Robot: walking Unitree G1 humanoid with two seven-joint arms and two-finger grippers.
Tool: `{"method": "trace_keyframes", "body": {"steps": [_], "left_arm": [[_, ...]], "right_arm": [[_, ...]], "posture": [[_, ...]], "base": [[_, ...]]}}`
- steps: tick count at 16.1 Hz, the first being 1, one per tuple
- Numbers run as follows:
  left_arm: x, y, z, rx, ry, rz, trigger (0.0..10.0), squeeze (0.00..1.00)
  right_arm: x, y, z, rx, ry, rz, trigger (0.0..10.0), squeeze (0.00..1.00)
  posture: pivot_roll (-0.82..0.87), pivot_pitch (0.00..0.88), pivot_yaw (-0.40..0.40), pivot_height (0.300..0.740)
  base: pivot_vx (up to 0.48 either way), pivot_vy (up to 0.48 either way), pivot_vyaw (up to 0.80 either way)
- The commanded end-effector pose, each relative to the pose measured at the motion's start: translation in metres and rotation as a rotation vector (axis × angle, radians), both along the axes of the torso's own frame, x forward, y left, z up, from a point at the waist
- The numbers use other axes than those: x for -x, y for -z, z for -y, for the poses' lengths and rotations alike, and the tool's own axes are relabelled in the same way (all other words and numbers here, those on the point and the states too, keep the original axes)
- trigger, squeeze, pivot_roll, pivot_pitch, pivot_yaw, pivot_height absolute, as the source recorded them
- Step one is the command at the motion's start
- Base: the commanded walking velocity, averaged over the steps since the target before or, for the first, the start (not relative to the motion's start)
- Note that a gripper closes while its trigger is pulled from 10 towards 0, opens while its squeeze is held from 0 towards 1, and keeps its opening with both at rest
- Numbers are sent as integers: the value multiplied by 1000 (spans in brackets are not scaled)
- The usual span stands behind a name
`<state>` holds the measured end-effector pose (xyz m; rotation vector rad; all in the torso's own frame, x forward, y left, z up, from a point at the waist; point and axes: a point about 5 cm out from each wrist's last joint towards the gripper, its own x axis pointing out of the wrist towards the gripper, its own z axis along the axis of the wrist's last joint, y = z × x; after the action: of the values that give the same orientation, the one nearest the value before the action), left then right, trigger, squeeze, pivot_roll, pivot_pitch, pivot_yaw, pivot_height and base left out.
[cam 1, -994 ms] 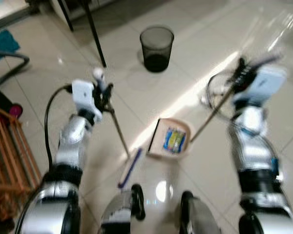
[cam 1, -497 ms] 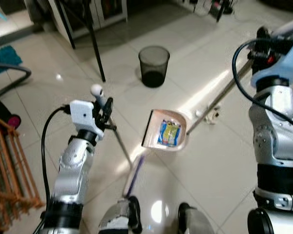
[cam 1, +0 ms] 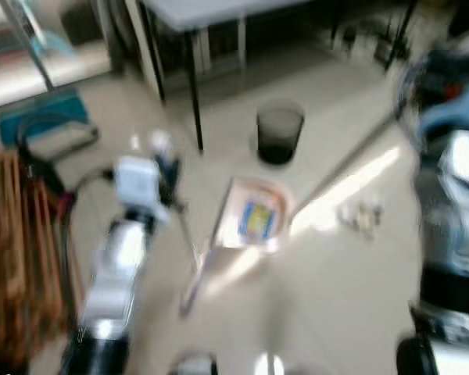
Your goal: Sweep floor
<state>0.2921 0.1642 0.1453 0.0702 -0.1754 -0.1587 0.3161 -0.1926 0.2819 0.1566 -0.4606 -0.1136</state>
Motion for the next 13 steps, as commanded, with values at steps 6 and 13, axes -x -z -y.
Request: {"method": "trace_keyframes", "body": {"steps": [6,13], "left_arm": [[-2,-5,8,21,-8,3,10000,0],[1,9,-10,26,-66,-20,10000,0]], "right_arm": [[5,-20,12,12,37,66,10000,0],[1,-23,20,21,43,73,10000,0]], "posture": [[-38,36,43,740],[-31,25,36,740]], "base": [[412,0,0],[412,0,0]]}}
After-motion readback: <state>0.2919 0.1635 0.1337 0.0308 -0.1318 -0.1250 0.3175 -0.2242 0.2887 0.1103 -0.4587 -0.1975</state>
